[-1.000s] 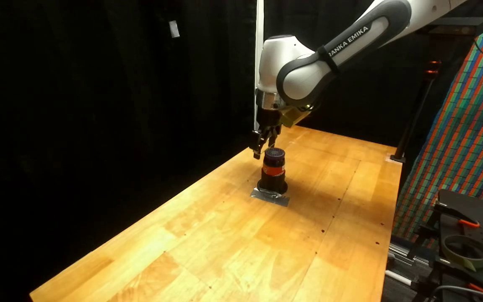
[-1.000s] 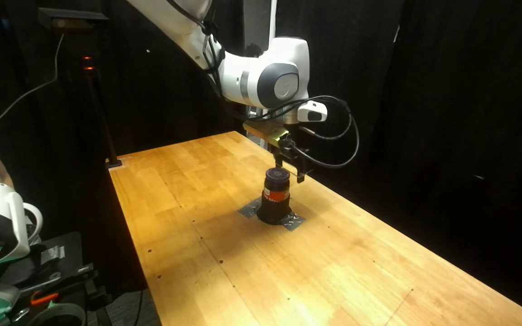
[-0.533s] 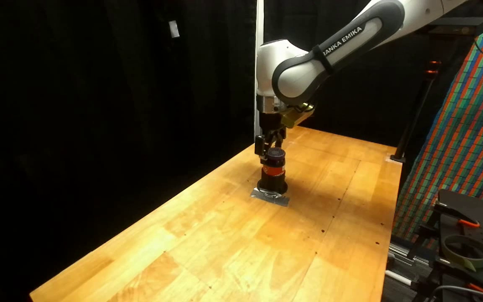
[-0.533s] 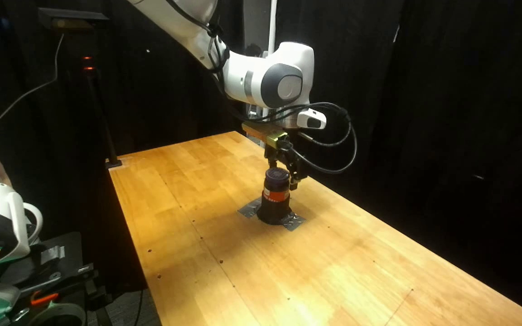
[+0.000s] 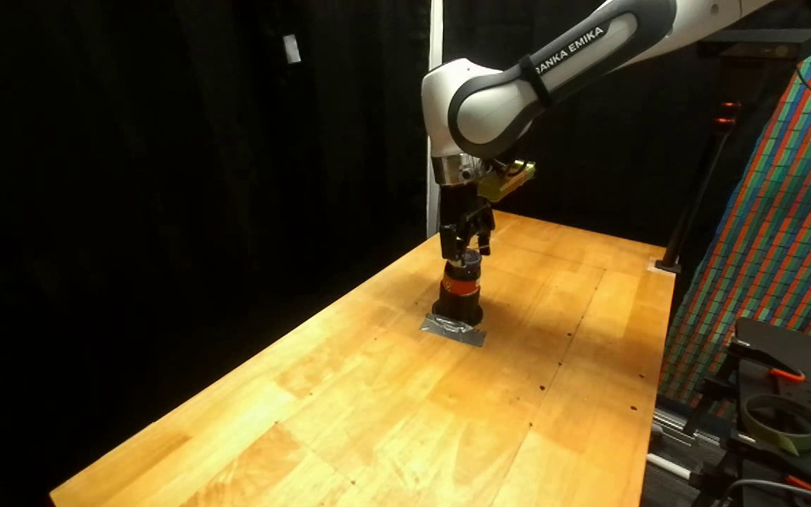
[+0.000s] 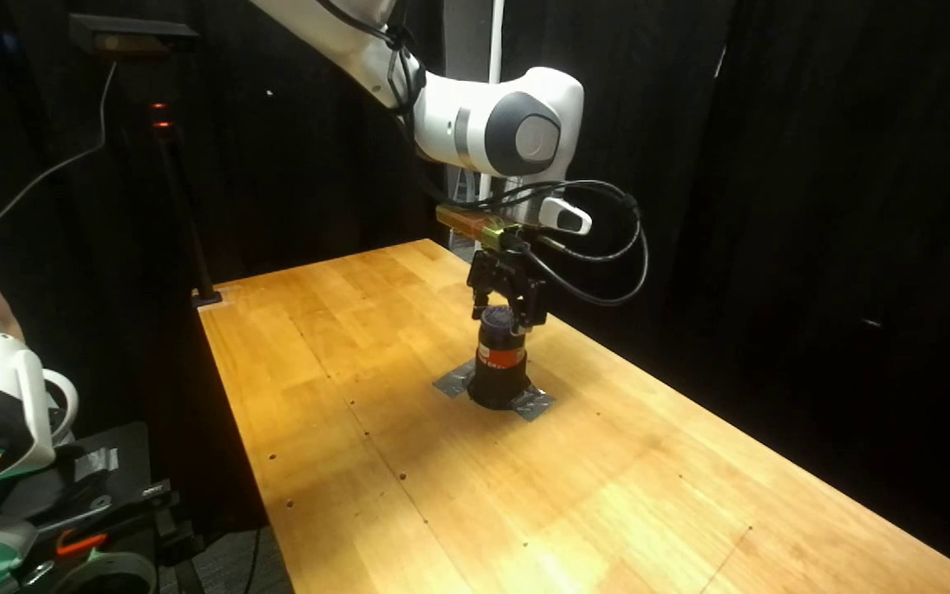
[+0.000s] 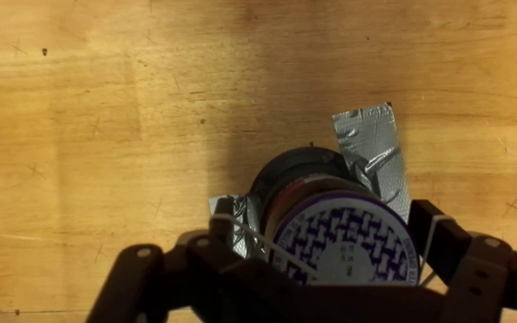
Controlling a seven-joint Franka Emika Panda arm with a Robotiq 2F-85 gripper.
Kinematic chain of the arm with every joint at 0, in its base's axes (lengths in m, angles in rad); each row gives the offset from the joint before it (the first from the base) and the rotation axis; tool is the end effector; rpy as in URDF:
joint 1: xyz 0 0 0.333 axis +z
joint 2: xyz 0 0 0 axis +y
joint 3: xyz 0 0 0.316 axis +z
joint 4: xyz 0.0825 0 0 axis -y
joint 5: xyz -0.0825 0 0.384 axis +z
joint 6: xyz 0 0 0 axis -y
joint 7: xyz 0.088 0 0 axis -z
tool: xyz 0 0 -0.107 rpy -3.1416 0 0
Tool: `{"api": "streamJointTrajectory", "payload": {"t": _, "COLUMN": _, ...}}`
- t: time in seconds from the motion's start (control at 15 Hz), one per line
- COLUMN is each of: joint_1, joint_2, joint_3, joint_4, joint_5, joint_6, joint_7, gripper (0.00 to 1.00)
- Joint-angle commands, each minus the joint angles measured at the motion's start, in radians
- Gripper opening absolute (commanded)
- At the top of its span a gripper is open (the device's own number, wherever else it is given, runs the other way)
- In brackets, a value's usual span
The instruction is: Place a rubber band over the bottom of the cup
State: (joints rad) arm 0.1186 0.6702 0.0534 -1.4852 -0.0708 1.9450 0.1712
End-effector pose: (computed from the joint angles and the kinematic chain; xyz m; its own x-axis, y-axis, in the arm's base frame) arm 0.6821 0.1079 0.2638 0.9795 0.0189 -0.2005 0.0317 -0.9976 0.0610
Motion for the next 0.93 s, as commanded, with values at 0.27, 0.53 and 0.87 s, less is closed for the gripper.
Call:
{"api": "streamJointTrajectory", "payload": {"t": 0.27, "joint_1": -0.048, "joint_2": 0.029, "joint_3": 0.031, "joint_4": 0.058, "joint_5": 0.079, "joint_6": -0.194, "joint_7": -0.209, "gripper": 1.00}}
{"api": "streamJointTrajectory", "payload": {"t": 0.53, "joint_1": -0.046, "joint_2": 0.026, "joint_3": 0.014, "joint_4": 0.057, "joint_5": 0.048, "joint_6": -0.306, "joint_7": -0.263, "gripper": 1.00}}
{"api": "streamJointTrajectory", "payload": {"t": 0.87, "joint_1": -0.023, "joint_2": -0.002, "joint_3": -0.001, "joint_4": -0.050, "joint_5": 0.018, "joint_6": -0.150, "joint_7": -0.211, "gripper": 1.00}}
